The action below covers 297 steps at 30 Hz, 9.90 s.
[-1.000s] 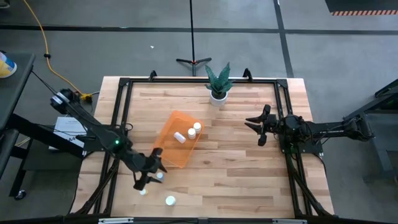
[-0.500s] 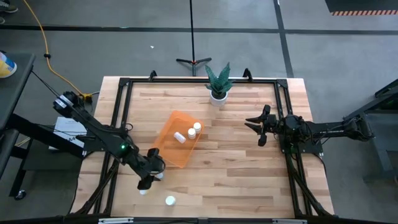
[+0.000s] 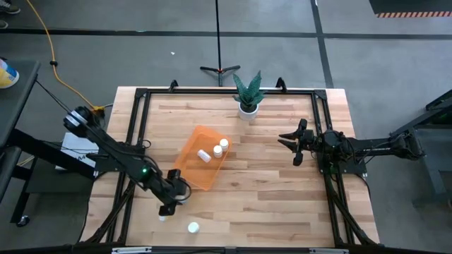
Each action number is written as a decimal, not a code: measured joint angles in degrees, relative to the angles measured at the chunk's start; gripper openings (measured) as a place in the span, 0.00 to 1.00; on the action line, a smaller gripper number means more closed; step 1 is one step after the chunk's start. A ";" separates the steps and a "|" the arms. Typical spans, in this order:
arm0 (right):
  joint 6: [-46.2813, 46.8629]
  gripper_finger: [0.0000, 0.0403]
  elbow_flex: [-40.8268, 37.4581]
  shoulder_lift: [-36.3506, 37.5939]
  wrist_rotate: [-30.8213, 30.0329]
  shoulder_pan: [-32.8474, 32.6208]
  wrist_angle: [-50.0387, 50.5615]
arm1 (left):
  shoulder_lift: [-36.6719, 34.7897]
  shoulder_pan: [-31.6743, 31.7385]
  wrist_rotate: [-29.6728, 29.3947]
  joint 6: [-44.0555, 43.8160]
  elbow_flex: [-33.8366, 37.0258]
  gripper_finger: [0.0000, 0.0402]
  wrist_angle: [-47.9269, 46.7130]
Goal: Pick and place pill bottles into a basket
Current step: Put the blue pill bottle into the orange bin, then put the yellow pill bottle into the orange bin
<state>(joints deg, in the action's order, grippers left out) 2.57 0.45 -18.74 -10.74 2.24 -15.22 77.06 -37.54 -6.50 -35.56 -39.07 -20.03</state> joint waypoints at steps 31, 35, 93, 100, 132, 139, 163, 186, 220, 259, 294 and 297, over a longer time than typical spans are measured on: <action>-0.02 0.21 0.00 0.00 -0.01 0.00 0.00 | 2.33 0.03 0.22 -5.47 0.04 0.55 0.61; -0.01 0.21 0.00 0.00 -0.01 0.00 0.00 | 2.31 0.02 0.33 -5.39 0.04 0.45 0.61; -0.02 0.20 0.00 0.02 -0.02 0.00 3.90 | 1.85 22.14 -5.90 17.33 -10.53 0.39 -22.65; -0.02 0.20 0.00 0.00 -0.02 0.00 4.13 | 1.85 24.95 -4.30 17.36 -6.32 0.40 -16.94; 0.17 0.20 0.00 0.01 -0.02 -0.01 4.90 | 1.86 25.53 -2.95 18.81 -13.26 0.55 -29.36; 0.59 0.20 -0.01 0.01 -0.02 -0.02 4.90 | 1.85 24.90 5.45 13.56 -15.76 0.55 -33.94; 1.53 0.20 -0.01 0.01 -0.02 -0.01 4.69 | 1.85 0.30 25.42 -47.11 -15.74 0.55 -29.01; 1.03 0.20 -0.02 0.01 0.53 -0.02 5.16 | 6.54 -7.87 17.26 -72.79 -15.69 0.55 -23.57; 0.70 0.20 0.00 0.01 1.05 -0.01 6.03 | 10.38 -7.89 18.97 -72.75 -15.69 0.55 -21.19; -0.43 0.20 -0.02 0.00 1.05 -0.02 6.40 | 13.59 -7.87 21.44 -60.77 -15.67 0.55 -20.05; -0.12 0.20 0.00 0.02 1.07 0.00 7.00 | 9.79 3.52 22.13 -32.93 -21.12 0.37 -35.52; -0.07 0.20 -0.02 0.00 1.07 0.00 7.65 | 9.44 8.00 20.87 -25.27 -24.47 0.41 -41.41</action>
<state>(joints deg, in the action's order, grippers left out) 2.50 0.43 -18.74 -9.67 2.23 -7.57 86.50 -29.54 14.36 -60.83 -63.54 -61.44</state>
